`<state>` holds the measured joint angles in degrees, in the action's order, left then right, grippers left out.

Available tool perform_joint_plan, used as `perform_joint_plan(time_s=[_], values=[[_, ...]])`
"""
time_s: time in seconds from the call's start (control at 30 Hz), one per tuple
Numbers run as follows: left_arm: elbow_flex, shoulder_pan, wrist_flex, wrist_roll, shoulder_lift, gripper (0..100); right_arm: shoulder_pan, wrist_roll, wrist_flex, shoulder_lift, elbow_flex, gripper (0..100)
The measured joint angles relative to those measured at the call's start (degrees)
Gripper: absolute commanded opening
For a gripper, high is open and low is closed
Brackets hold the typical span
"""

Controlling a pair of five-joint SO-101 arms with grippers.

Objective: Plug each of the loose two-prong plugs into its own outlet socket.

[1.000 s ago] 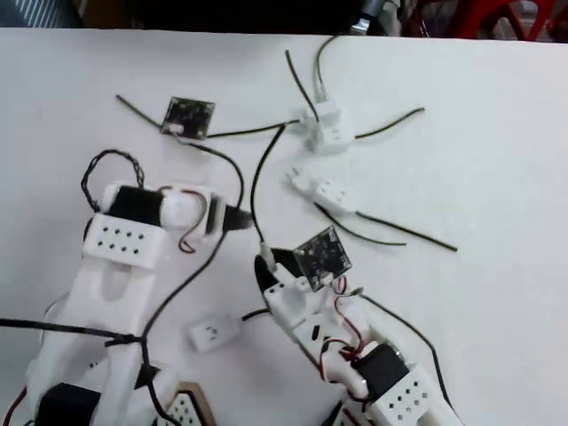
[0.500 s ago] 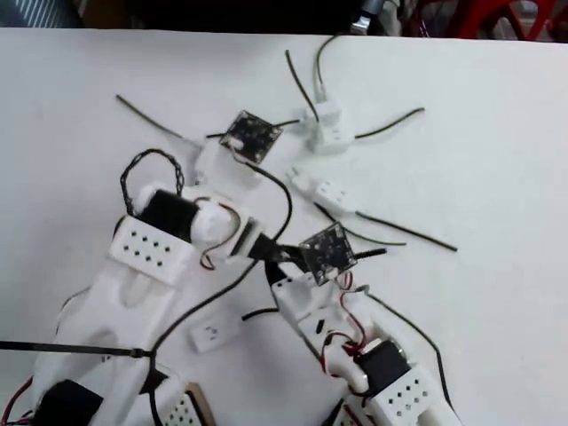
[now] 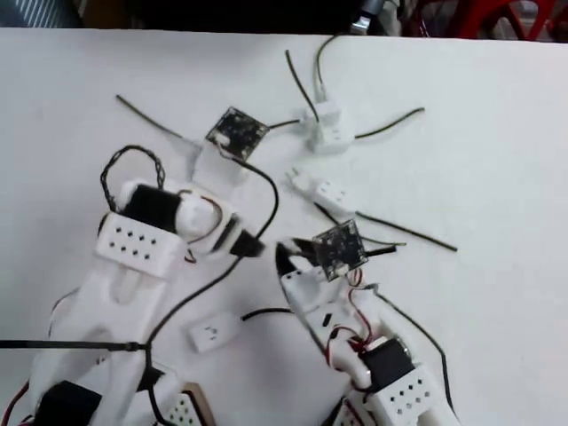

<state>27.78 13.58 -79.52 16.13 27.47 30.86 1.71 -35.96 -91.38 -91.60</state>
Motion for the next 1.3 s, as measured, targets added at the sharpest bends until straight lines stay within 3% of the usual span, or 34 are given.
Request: perform_joint_plan(time_s=[0.27,0.5,0.77,1.1,1.3], values=[[-2.02,-0.35,-13.27,13.71,0.00,35,-9.58,2.37,6.24,0.00,0.00,1.7],[6.15,-0.35,-14.86,21.10,0.00,35,-11.34,3.08,6.68,0.00,0.00,1.7],[19.52,-0.35,-8.18,26.02,1.58,34,-11.52,3.08,6.68,0.00,0.00,1.7],[33.41,3.34,-1.49,26.11,23.82,35,-11.52,3.08,6.68,0.00,0.00,1.7],[38.86,3.43,4.13,26.11,22.51,35,-11.52,3.08,6.68,0.00,0.00,1.7]])
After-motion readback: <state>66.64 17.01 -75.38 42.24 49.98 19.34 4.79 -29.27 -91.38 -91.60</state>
